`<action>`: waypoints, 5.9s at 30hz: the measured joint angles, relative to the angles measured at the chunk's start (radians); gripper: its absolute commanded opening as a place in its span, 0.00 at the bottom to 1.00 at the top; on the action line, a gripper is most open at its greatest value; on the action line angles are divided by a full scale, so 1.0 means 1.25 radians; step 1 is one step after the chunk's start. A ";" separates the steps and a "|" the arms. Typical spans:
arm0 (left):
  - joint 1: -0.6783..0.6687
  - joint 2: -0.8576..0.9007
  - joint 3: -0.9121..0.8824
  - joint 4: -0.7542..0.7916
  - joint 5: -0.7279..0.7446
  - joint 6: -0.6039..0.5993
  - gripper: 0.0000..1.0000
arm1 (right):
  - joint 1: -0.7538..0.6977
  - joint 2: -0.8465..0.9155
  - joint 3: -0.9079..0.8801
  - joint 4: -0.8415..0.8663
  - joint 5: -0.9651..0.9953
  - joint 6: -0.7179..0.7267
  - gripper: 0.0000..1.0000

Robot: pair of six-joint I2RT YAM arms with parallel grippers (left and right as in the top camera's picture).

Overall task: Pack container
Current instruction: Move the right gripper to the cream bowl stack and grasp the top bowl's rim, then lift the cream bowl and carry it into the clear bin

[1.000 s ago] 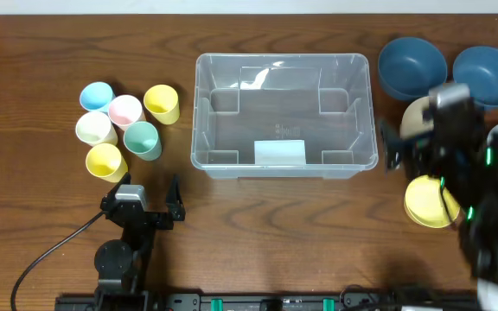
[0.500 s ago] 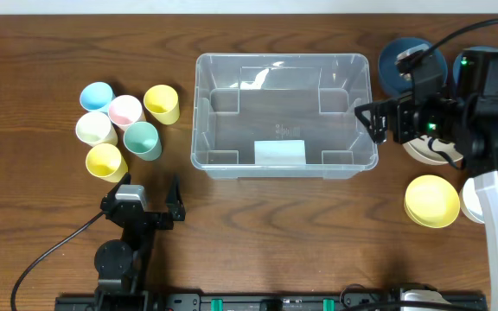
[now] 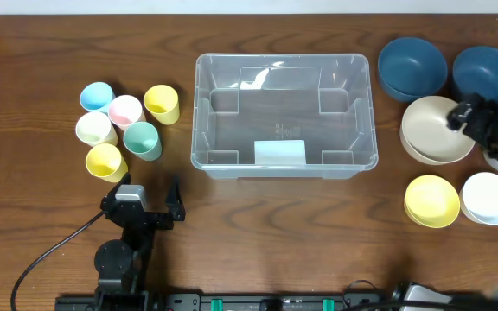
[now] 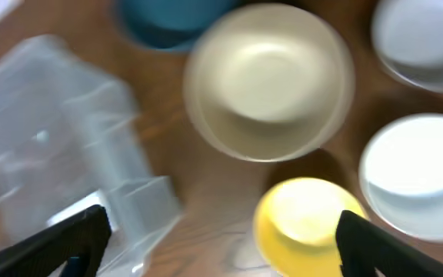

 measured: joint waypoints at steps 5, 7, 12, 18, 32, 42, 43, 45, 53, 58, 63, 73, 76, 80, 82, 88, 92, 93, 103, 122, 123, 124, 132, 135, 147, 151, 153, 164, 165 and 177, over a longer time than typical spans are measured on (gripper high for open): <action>0.000 0.000 0.000 0.000 0.000 0.000 0.98 | -0.060 0.073 -0.069 0.037 0.045 0.061 0.79; 0.000 0.000 0.000 0.000 0.000 0.000 0.98 | -0.076 0.092 -0.102 0.061 0.067 0.079 0.84; 0.000 0.000 0.000 0.000 0.000 0.000 0.98 | -0.092 0.105 -0.186 0.143 0.098 0.107 0.78; 0.000 0.000 0.000 0.000 0.000 0.000 0.98 | -0.093 0.105 -0.247 0.221 0.099 0.127 0.74; 0.000 0.000 0.000 0.000 0.000 0.000 0.98 | -0.071 0.105 -0.399 0.491 0.090 0.167 0.72; 0.000 0.000 0.000 0.000 0.000 0.000 0.98 | -0.032 0.105 -0.457 0.605 0.082 0.177 0.54; 0.000 0.000 0.000 0.000 0.000 0.000 0.98 | -0.031 0.105 -0.464 0.610 0.083 0.180 0.52; 0.000 0.000 0.000 0.000 0.000 0.000 0.98 | -0.031 0.105 -0.468 0.613 0.084 0.183 0.50; 0.000 0.000 0.000 0.000 0.000 0.000 0.98 | -0.029 0.105 -0.469 0.612 0.099 0.190 0.35; 0.000 0.000 0.000 0.000 0.000 0.000 0.98 | -0.029 0.105 -0.471 0.609 0.114 0.191 0.37; 0.000 0.000 0.000 0.000 0.000 0.000 0.98 | -0.029 0.105 -0.485 0.613 0.131 0.191 0.36; 0.000 0.000 0.000 0.000 0.000 0.000 0.98 | -0.029 0.144 -0.493 0.638 0.143 0.189 0.06; 0.000 0.000 0.000 0.000 0.000 0.000 0.98 | -0.029 0.144 -0.493 0.646 0.142 0.188 0.01; 0.000 0.000 0.000 0.000 0.000 0.000 0.98 | -0.029 0.146 -0.494 0.655 0.146 0.190 0.01; 0.000 0.000 0.000 0.000 0.000 0.000 0.98 | -0.029 0.146 -0.494 0.658 0.146 0.190 0.01; 0.000 0.000 0.000 0.000 0.000 0.000 0.98 | -0.029 0.146 -0.488 0.653 0.146 0.189 0.01; 0.000 0.000 0.000 0.000 0.000 0.000 0.98 | -0.029 0.146 -0.458 0.629 0.146 0.189 0.01; 0.000 0.000 0.000 0.000 0.000 0.000 0.98 | -0.029 0.146 -0.450 0.622 0.146 0.189 0.01; 0.000 0.000 0.000 0.000 0.000 0.000 0.98 | -0.045 0.078 -0.288 0.460 0.146 0.189 0.01; 0.000 0.000 0.000 0.000 0.000 0.000 0.98 | 0.225 -0.121 -0.237 0.579 -0.268 0.144 0.02; 0.000 0.000 0.000 0.000 0.000 0.000 0.98 | 0.267 -0.117 -0.237 0.599 -0.262 0.146 0.02; 0.000 0.000 0.000 0.000 0.000 0.000 0.98 | 0.300 -0.112 -0.237 0.619 -0.254 0.147 0.02; 0.000 0.000 0.000 0.000 0.000 0.000 0.98 | 0.541 0.003 -0.235 0.728 -0.087 0.149 0.02; 0.000 0.000 0.000 0.000 0.000 0.000 0.98 | 0.578 0.065 -0.235 0.742 -0.013 0.149 0.02; 0.000 0.000 0.000 0.000 0.000 0.000 0.98 | 0.595 0.251 -0.235 0.727 0.210 0.151 0.02; 0.000 0.000 0.000 0.000 0.000 0.000 0.98 | 0.595 0.253 -0.235 0.707 0.265 0.153 0.02; 0.000 0.000 0.000 0.000 0.000 0.000 0.98 | 0.595 0.253 -0.235 0.692 0.294 0.157 0.02; 0.000 0.000 0.000 0.000 0.000 0.000 0.98 | 0.594 0.253 -0.235 0.656 0.378 0.188 0.10; 0.000 0.000 0.000 0.000 0.000 0.000 0.98 | 0.594 0.253 -0.235 0.656 0.379 0.190 0.10; 0.000 0.000 0.000 0.000 0.000 0.000 0.98 | 0.592 0.253 -0.235 0.656 0.386 0.192 0.12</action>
